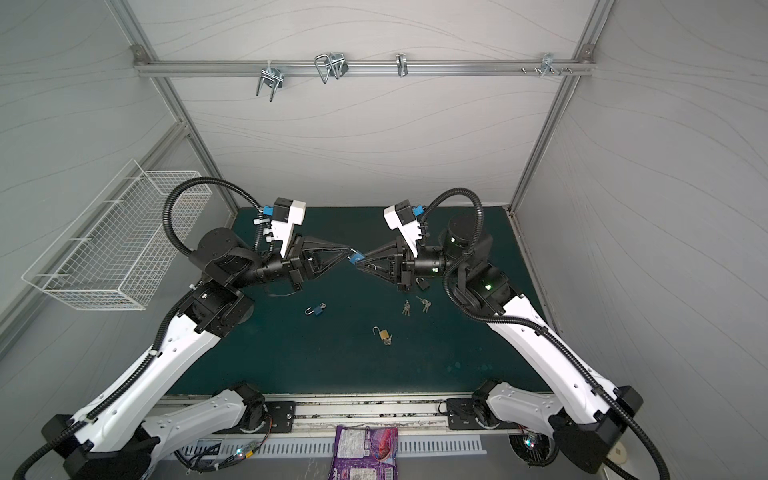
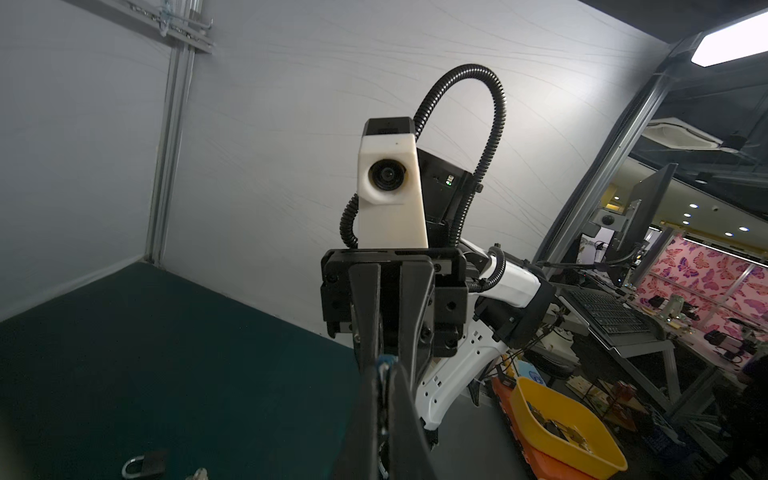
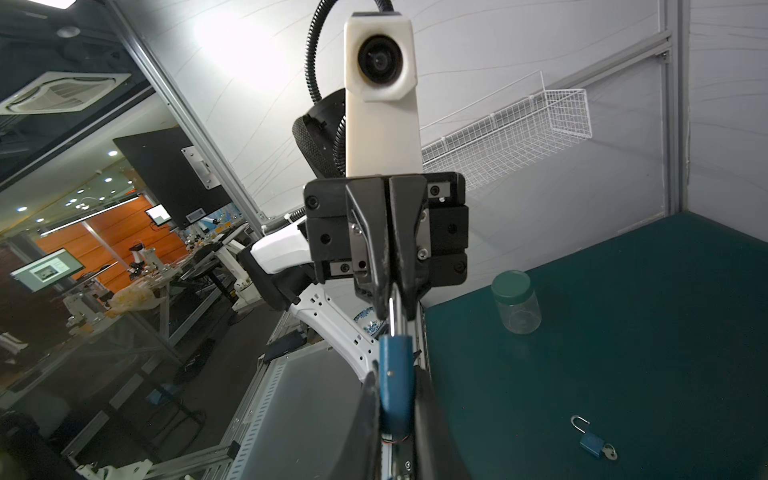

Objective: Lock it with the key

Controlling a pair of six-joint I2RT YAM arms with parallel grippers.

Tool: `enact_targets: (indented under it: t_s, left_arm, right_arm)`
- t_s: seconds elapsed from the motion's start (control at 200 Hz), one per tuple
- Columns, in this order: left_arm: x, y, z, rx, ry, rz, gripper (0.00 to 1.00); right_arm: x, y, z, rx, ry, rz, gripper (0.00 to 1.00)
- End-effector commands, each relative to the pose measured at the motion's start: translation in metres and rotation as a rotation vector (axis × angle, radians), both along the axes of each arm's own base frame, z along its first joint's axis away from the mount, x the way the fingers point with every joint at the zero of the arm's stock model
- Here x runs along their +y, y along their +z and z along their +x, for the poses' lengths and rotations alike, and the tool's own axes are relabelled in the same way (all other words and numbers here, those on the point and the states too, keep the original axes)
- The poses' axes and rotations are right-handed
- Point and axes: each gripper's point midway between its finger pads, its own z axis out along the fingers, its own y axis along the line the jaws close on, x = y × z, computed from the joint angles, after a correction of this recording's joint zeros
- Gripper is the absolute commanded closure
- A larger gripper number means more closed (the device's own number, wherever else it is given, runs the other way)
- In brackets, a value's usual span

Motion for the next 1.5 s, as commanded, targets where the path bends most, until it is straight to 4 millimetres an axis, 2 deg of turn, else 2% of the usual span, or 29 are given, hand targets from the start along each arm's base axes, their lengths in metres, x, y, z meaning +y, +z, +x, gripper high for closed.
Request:
enact_targets:
  t_s: [0.0, 0.04, 0.08, 0.155, 0.26, 0.375, 0.63, 0.77, 0.86, 0.995, 1.155, 1.385, 1.47, 1.495]
  left_arm:
    - [0.015, 0.022, 0.0, -0.01, 0.011, -0.056, 1.0]
    - [0.017, 0.026, 0.002, -0.01, 0.022, -0.072, 1.0]
    - [0.018, 0.029, 0.004, -0.011, 0.026, -0.084, 1.0]
    - [0.018, 0.032, 0.005, -0.011, 0.028, -0.096, 1.0]
    - [0.018, 0.033, 0.007, -0.006, 0.028, -0.103, 1.0]
    - [0.016, 0.032, 0.007, 0.002, 0.013, -0.101, 1.0]
    - [0.013, 0.028, 0.004, 0.017, -0.023, -0.09, 1.0]
    - [0.013, 0.028, 0.004, 0.018, -0.031, -0.087, 1.0]
    - [0.013, 0.029, 0.003, 0.017, -0.032, -0.087, 1.0]
    - [0.013, 0.029, 0.003, 0.015, -0.036, -0.086, 1.0]
    - [0.013, 0.032, 0.002, 0.008, -0.037, -0.089, 1.0]
    - [0.014, 0.03, 0.002, 0.008, -0.027, -0.087, 1.0]
    - [0.015, 0.03, 0.002, 0.004, -0.015, -0.09, 1.0]
    - [0.015, 0.03, 0.002, 0.003, -0.011, -0.09, 1.0]
  right_arm:
    - [-0.013, 0.009, -0.011, -0.084, -0.019, 0.044, 0.89]
    - [-0.013, 0.002, -0.012, -0.073, -0.018, 0.027, 0.73]
    - [-0.014, -0.003, -0.012, -0.068, -0.021, 0.015, 0.6]
    - [-0.017, -0.01, -0.01, -0.068, -0.057, 0.001, 0.49]
    - [-0.023, -0.016, -0.002, -0.081, -0.144, -0.018, 0.47]
    - [-0.024, -0.012, 0.001, -0.082, -0.164, -0.018, 0.47]
    - [-0.014, 0.016, 0.004, -0.09, -0.119, 0.038, 0.45]
    - [-0.011, 0.023, 0.007, -0.086, -0.108, 0.054, 0.5]
    - [-0.009, 0.023, 0.007, -0.074, -0.102, 0.052, 0.56]
    - [-0.007, 0.018, 0.01, -0.053, -0.099, 0.036, 0.66]
    - [-0.004, 0.012, 0.011, -0.025, -0.086, 0.014, 0.68]
    - [-0.007, 0.009, 0.01, -0.025, -0.097, 0.011, 0.89]
    - [-0.007, 0.006, 0.009, -0.02, -0.095, 0.007, 1.0]
    - [-0.007, 0.005, 0.008, -0.018, -0.092, 0.005, 1.0]
